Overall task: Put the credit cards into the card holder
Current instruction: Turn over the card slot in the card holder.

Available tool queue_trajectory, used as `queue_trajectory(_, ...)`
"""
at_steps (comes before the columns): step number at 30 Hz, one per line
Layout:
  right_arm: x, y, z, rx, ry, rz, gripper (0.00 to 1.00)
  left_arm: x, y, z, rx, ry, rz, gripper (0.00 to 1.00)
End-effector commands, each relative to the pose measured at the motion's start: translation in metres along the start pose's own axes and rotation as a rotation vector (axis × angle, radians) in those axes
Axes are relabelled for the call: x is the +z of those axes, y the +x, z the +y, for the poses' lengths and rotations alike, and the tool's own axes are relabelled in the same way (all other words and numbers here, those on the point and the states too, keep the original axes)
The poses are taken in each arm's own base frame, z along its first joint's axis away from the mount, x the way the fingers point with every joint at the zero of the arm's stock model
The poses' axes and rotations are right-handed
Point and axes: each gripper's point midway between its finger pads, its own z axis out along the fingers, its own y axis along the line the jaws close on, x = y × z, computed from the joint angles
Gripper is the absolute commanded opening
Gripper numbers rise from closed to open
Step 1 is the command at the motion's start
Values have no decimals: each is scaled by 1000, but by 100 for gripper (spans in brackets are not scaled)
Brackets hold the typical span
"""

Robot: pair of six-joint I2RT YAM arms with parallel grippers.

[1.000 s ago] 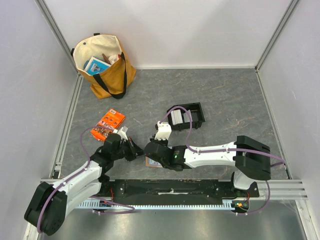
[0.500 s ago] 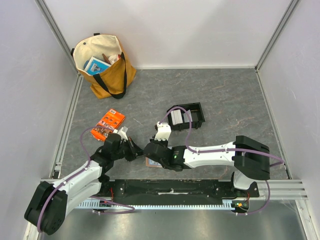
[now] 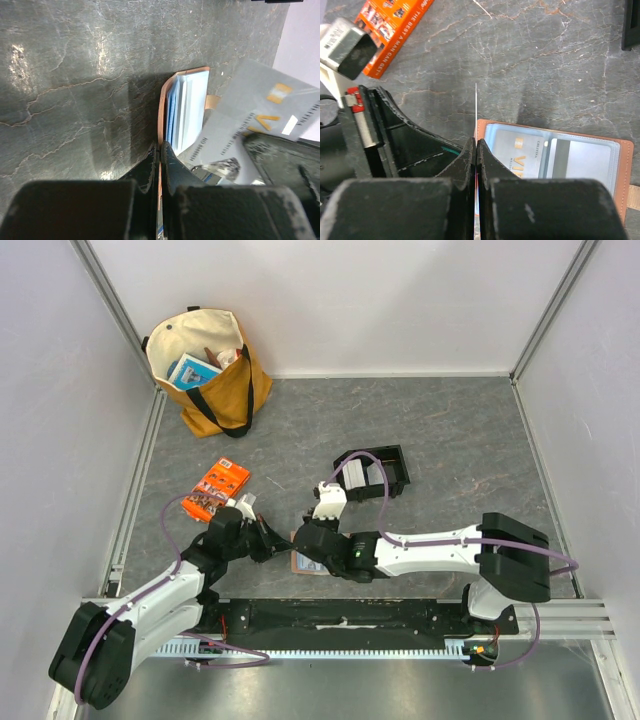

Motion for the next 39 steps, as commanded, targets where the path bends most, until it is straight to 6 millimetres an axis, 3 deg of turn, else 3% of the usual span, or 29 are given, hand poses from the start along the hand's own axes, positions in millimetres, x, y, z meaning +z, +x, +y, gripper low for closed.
queue_trajectory(1,7,3,1,-8,23,4,0,-1,-1,-6,-8,16,-3,2)
queue_trajectory(10,13,11,-2,-15,33,30,0,-1,-1,-6,-8,18,-3,2)
queue_trajectory(18,7,-2,1,8,20,2,0,-1,-1,-6,-9,16,-2,2)
queue_trajectory(23,10,6,0,4,23,23,0,-1,-1,-6,-9,16,-5,2)
queue_trajectory(32,2,-12,0,25,22,-26,0,-1,-1,-4,-10,12,-5,2)
queue_trajectory(39,6,-4,-1,15,27,-7,0,-1,-2,-6,-10,15,-7,2)
